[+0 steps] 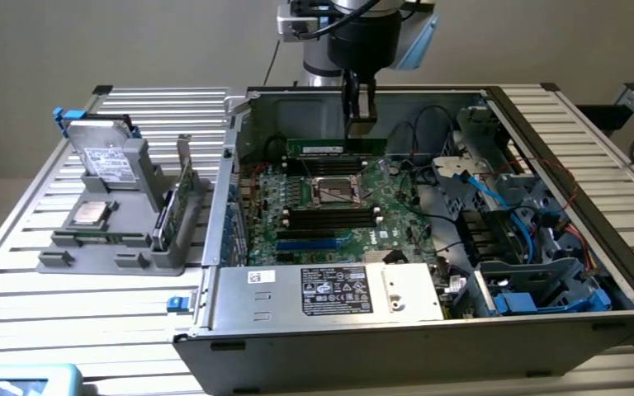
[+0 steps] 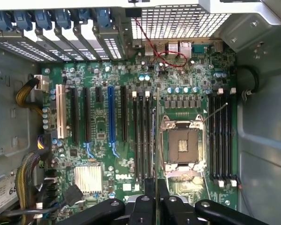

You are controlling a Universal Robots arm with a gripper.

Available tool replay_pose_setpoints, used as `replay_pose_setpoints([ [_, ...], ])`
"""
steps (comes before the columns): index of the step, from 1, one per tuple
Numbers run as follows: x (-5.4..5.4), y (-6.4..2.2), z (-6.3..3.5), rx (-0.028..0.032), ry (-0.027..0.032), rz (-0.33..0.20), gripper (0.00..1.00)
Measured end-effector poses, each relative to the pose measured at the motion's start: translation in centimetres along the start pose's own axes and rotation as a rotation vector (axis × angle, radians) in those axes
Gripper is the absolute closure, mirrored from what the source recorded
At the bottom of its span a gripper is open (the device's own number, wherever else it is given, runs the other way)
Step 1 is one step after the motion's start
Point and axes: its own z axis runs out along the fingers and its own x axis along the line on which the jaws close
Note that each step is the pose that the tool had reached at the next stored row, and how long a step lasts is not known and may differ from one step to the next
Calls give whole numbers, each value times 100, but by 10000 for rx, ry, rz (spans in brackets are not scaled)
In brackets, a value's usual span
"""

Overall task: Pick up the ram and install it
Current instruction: 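Insert the ram into the slot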

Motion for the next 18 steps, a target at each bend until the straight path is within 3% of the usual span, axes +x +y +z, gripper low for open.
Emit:
replay_pose_setpoints([
  [7,0,1,47,-1,-15,-104,86],
  [18,2,4,216,-1,-20,-106,86],
])
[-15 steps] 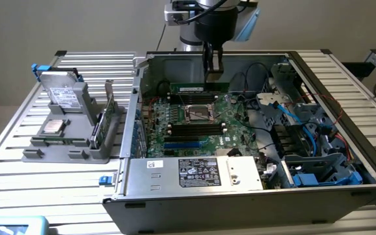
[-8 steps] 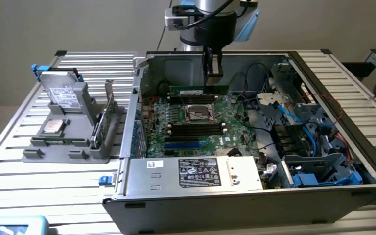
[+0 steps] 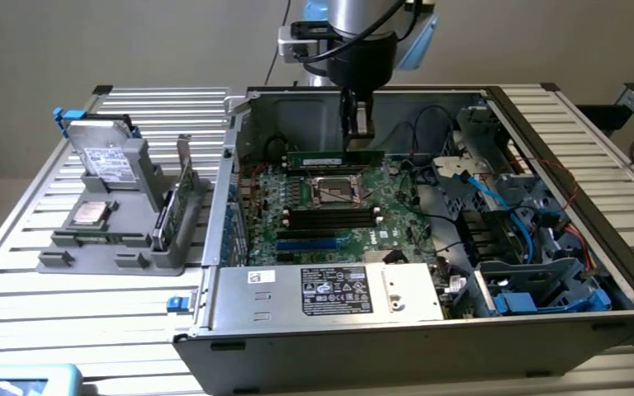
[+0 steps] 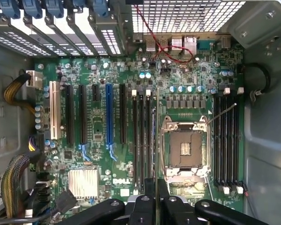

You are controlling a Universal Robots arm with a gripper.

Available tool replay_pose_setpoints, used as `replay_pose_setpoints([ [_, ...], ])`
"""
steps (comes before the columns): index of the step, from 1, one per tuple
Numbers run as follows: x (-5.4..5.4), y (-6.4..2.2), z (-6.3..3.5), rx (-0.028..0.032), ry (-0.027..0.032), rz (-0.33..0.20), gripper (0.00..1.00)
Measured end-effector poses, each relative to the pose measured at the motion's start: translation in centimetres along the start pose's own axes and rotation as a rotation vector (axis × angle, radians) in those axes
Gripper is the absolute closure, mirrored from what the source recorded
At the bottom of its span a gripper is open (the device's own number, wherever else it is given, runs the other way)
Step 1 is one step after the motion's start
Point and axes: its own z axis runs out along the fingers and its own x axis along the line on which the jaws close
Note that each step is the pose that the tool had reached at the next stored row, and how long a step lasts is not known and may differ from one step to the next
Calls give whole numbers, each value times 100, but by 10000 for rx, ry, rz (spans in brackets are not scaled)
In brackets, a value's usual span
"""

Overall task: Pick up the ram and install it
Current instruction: 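Insert the ram into the slot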

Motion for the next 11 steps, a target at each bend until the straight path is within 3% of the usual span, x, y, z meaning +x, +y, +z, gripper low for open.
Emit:
replay_pose_setpoints([
  [6,6,0,48,-2,21,-1,86],
  [11,6,2,120,2,137,-4,86],
])
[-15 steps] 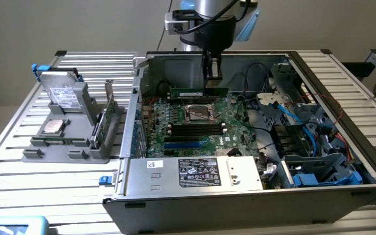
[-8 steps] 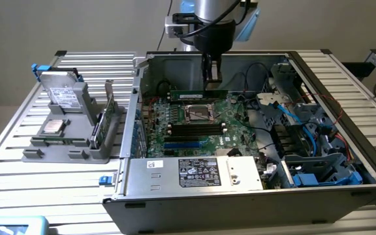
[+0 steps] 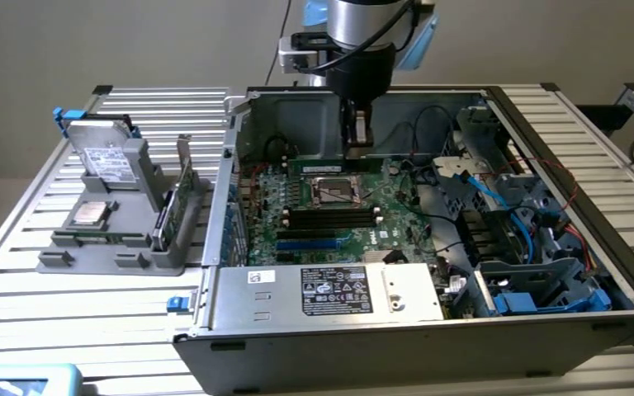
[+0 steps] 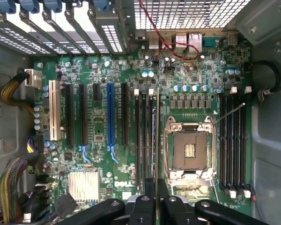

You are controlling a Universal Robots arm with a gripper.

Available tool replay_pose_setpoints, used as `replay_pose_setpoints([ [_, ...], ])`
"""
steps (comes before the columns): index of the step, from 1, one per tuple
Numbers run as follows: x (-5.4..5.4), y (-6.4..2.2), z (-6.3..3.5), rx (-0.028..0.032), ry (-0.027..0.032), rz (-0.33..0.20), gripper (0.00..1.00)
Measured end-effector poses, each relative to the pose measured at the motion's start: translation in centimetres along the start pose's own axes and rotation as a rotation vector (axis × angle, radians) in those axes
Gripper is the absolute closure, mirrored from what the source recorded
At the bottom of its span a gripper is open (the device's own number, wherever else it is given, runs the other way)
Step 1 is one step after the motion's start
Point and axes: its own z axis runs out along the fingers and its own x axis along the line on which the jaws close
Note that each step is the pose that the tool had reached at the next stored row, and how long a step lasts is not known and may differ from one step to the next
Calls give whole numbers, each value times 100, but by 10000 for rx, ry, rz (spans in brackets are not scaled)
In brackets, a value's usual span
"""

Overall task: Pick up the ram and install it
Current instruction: 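Insert the ram into the slot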

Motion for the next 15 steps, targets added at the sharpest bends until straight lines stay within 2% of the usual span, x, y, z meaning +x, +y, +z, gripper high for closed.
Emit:
replay_pose_setpoints([
  [2,0,1,23,0,21,0,86],
  [7,0,1,44,1,24,0,86],
  [15,1,4,149,6,111,-2,86],
])
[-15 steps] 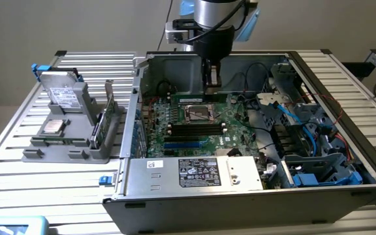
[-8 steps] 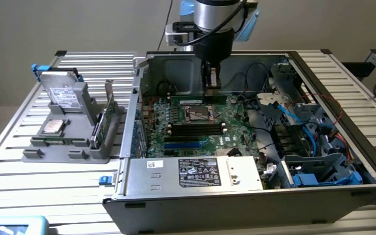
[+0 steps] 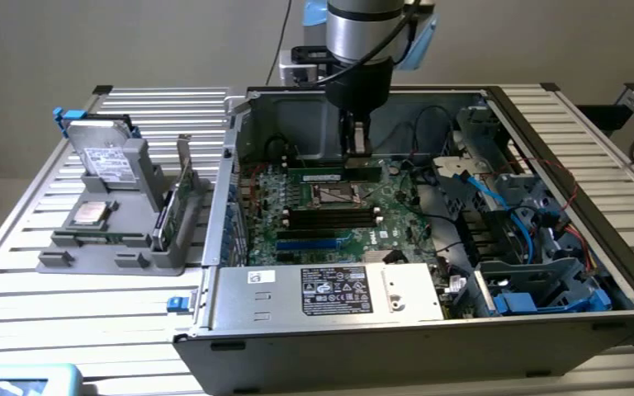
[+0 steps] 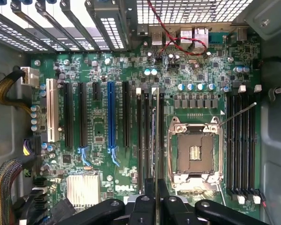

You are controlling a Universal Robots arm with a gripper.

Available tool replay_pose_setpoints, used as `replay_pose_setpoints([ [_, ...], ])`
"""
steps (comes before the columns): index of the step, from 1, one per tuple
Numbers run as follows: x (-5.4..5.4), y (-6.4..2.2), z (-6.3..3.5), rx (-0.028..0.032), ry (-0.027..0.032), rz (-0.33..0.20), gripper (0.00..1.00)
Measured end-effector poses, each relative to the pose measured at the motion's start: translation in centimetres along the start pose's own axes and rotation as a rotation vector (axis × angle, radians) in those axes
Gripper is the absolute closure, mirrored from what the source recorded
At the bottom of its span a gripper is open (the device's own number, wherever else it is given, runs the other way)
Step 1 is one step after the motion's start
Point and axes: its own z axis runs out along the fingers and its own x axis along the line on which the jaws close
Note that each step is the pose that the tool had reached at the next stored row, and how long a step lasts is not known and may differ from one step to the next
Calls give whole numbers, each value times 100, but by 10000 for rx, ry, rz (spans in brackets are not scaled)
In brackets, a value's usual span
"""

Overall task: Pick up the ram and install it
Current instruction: 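Insert the ram into the slot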

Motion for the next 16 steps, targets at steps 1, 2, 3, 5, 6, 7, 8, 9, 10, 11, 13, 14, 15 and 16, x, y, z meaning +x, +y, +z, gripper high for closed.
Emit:
replay_pose_setpoints([
  [1,0,0,16,0,10,0,86],
  [2,0,1,32,1,15,-1,86],
  [3,1,1,45,-1,18,0,86],
  [5,4,2,74,-4,22,1,86],
  [6,6,2,89,-4,24,0,86],
  [7,10,2,97,-4,28,-1,86],
  [8,17,2,104,-3,32,-2,86],
  [9,26,2,111,-3,36,-1,86],
  [10,34,2,117,-3,41,-1,86],
  [11,43,1,123,-3,44,-1,86],
  [13,54,2,140,-2,55,0,86],
  [14,55,2,154,-2,65,-1,86],
  [15,55,2,170,-2,75,-1,86],
  [16,55,2,188,-1,82,-2,86],
])
